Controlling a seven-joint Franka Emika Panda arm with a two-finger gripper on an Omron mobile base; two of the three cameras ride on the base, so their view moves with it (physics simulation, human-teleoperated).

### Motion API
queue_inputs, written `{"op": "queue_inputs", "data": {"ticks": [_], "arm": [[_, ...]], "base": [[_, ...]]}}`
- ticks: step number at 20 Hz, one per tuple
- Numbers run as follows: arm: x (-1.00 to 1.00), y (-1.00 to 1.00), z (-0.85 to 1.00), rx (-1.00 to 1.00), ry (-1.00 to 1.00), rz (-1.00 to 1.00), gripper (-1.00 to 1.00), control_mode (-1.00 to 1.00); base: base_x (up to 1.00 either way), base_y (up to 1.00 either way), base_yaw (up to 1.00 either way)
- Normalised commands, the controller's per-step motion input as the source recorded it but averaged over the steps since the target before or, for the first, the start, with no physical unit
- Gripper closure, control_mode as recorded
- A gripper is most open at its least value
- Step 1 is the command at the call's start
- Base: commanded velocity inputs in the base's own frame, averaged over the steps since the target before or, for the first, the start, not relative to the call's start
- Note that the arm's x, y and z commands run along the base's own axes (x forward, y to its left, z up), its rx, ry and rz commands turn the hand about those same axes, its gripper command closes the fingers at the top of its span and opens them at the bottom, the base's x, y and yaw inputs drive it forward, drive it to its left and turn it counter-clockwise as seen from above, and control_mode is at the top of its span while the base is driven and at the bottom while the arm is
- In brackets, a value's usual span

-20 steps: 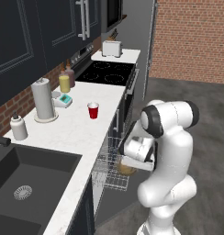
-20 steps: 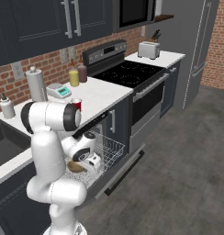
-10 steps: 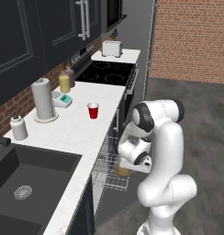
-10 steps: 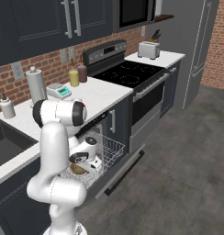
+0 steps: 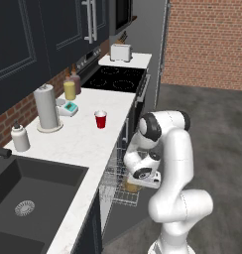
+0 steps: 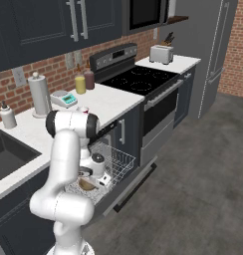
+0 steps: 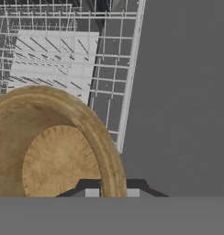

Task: Pick up the cup and bowl from the counter, place them in the dishwasher, and close the dishwasher door.

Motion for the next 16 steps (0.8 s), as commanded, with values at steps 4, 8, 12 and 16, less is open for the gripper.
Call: {"op": "queue_inputs", "data": {"ticks": [4,8,12,16], "arm": [[0.01,0.00,-0.33,-0.04,-0.09,0.00,1.00,-1.00],[0.00,0.00,-0.26,-0.04,-0.08,0.00,1.00,-1.00],[0.00,0.00,-0.05,-0.02,-0.12,0.00,-1.00,-1.00],[0.00,-0.02,0.28,0.00,-0.11,0.00,-1.00,-1.00]], "base": [[0.00,0.00,0.00],[0.00,0.00,0.00],[0.00,0.00,0.00],[0.00,0.00,0.00]]}}
